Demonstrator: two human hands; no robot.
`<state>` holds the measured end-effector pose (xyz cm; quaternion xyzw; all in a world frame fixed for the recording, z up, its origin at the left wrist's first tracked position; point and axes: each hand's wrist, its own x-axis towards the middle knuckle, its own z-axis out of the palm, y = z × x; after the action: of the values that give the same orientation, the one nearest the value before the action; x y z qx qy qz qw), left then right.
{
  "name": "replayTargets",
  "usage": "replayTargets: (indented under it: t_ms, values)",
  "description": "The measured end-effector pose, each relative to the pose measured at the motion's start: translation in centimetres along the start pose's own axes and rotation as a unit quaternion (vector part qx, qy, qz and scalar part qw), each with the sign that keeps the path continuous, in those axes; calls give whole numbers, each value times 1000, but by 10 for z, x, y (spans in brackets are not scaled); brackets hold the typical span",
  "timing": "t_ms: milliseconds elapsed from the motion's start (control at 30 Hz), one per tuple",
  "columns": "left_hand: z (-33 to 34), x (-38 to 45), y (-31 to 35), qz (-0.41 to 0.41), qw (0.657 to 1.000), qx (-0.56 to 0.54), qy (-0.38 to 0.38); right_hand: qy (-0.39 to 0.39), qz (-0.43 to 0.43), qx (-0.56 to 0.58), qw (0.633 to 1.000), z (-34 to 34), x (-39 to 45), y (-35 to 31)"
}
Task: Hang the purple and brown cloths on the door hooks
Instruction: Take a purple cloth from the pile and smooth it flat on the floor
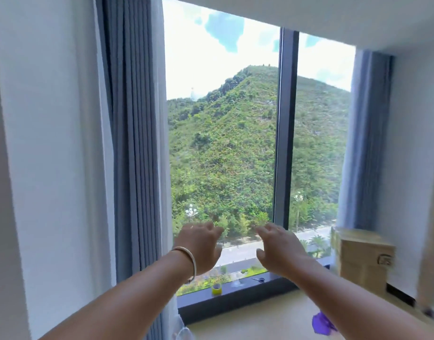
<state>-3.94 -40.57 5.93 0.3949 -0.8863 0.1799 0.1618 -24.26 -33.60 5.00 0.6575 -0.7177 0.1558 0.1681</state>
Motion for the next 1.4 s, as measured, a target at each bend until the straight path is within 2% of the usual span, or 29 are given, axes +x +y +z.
replayTargets:
  t_ms: [300,533,667,933,1167,1400]
  values:
    - [25,105,209,97,994,-40,-28,-16,150,-64,987,-27,-103,221]
    - [26,161,389,220,972,-82,-21,-25,299,-132,945,-75,-208,359]
    - [24,181,474,280,953,-113,-13,-47,387,-160,907,-96,-262,417]
    - [31,227,626,378,914,-150,6,-58,490,-192,849,-119,-323,508]
    - [37,299,743,435,880,-192,2,-57,549,-195,811,-140,-340,598]
    - [40,383,830,465,858,-215,24,-43,587,-204,783,-151,-326,688]
